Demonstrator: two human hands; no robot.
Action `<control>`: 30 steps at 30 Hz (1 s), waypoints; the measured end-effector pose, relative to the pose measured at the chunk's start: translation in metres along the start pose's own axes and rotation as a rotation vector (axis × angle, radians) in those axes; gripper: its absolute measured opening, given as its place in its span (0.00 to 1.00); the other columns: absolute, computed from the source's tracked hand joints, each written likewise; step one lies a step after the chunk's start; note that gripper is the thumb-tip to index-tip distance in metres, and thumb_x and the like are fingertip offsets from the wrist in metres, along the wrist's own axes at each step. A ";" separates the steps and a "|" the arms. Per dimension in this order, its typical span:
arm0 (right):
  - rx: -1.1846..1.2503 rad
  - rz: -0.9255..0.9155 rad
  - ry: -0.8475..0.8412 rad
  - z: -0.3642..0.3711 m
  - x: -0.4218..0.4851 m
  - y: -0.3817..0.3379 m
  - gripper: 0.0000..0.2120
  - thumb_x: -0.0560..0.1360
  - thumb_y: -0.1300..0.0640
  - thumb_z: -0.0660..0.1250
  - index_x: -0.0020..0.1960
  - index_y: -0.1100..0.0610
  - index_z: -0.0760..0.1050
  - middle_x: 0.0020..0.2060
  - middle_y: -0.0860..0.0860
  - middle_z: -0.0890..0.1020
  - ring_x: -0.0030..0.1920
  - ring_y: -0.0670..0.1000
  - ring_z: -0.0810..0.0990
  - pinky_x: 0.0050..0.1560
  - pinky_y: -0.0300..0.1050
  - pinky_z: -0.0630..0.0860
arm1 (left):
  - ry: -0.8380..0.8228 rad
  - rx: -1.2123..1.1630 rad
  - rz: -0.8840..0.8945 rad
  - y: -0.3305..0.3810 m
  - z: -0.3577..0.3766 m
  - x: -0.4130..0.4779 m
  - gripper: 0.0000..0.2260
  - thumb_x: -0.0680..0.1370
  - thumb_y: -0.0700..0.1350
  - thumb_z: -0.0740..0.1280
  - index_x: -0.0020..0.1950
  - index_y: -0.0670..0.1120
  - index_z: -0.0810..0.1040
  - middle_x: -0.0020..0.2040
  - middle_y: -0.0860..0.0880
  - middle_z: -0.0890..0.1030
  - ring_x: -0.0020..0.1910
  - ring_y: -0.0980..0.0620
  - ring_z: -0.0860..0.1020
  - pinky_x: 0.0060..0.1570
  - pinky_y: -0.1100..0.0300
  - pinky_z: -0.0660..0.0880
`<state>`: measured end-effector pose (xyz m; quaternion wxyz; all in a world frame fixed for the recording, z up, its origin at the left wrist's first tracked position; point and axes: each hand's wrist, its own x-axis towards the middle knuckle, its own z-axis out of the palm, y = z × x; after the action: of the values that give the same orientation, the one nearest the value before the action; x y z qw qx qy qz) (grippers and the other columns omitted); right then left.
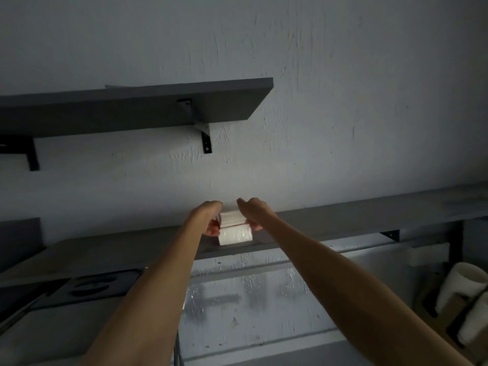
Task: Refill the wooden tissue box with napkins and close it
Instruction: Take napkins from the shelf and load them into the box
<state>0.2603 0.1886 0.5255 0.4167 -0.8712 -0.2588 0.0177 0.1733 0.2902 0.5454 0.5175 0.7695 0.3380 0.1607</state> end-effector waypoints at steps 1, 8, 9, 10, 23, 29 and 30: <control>0.002 0.005 -0.004 0.004 0.001 0.000 0.24 0.78 0.42 0.50 0.45 0.61 0.74 0.48 0.60 0.83 0.47 0.59 0.83 0.54 0.55 0.79 | 0.003 0.014 -0.003 0.000 0.001 0.002 0.15 0.78 0.49 0.58 0.55 0.38 0.72 0.54 0.37 0.80 0.48 0.42 0.81 0.50 0.49 0.81; -0.028 0.113 0.009 0.011 0.008 -0.011 0.20 0.76 0.45 0.54 0.50 0.59 0.76 0.37 0.55 0.79 0.43 0.55 0.80 0.55 0.49 0.78 | -0.003 -0.080 -0.019 0.005 0.000 -0.004 0.10 0.77 0.46 0.62 0.50 0.40 0.72 0.53 0.40 0.79 0.45 0.45 0.80 0.42 0.55 0.79; -0.041 0.113 0.029 0.012 0.011 -0.011 0.21 0.75 0.43 0.55 0.52 0.58 0.76 0.41 0.55 0.81 0.46 0.56 0.80 0.56 0.49 0.77 | -0.011 -0.120 -0.026 0.005 -0.001 -0.004 0.10 0.77 0.46 0.63 0.52 0.40 0.72 0.54 0.40 0.79 0.47 0.45 0.80 0.43 0.55 0.79; -0.057 0.117 0.046 0.012 0.013 -0.012 0.22 0.73 0.42 0.55 0.53 0.56 0.76 0.45 0.55 0.81 0.50 0.56 0.80 0.58 0.49 0.76 | -0.015 -0.160 -0.031 0.006 -0.001 -0.005 0.11 0.76 0.46 0.64 0.53 0.40 0.72 0.55 0.40 0.79 0.48 0.45 0.80 0.45 0.56 0.78; 0.124 0.010 0.112 -0.012 0.013 -0.009 0.24 0.72 0.40 0.61 0.61 0.55 0.72 0.57 0.55 0.77 0.60 0.58 0.73 0.60 0.50 0.64 | -0.230 -0.701 0.106 0.015 -0.007 -0.024 0.04 0.74 0.35 0.64 0.49 0.38 0.72 0.52 0.36 0.76 0.49 0.42 0.76 0.51 0.49 0.77; 0.681 -0.241 -0.208 -0.060 -0.102 0.053 0.48 0.70 0.62 0.74 0.78 0.50 0.45 0.71 0.53 0.67 0.66 0.52 0.70 0.62 0.47 0.70 | -0.179 -0.379 0.581 -0.047 0.014 -0.094 0.18 0.69 0.41 0.63 0.57 0.48 0.80 0.53 0.45 0.82 0.48 0.51 0.79 0.43 0.58 0.75; 0.659 -0.255 -0.209 -0.059 -0.121 0.072 0.48 0.69 0.65 0.74 0.78 0.49 0.47 0.69 0.54 0.68 0.64 0.52 0.72 0.57 0.46 0.76 | -0.184 -0.358 0.621 -0.068 0.025 -0.110 0.18 0.67 0.42 0.63 0.55 0.50 0.81 0.52 0.48 0.83 0.47 0.55 0.80 0.43 0.62 0.76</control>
<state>0.2011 0.0526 0.4884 0.6450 -0.6445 -0.3871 0.1368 0.0846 0.2139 0.4845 0.5988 0.7438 0.0072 0.2969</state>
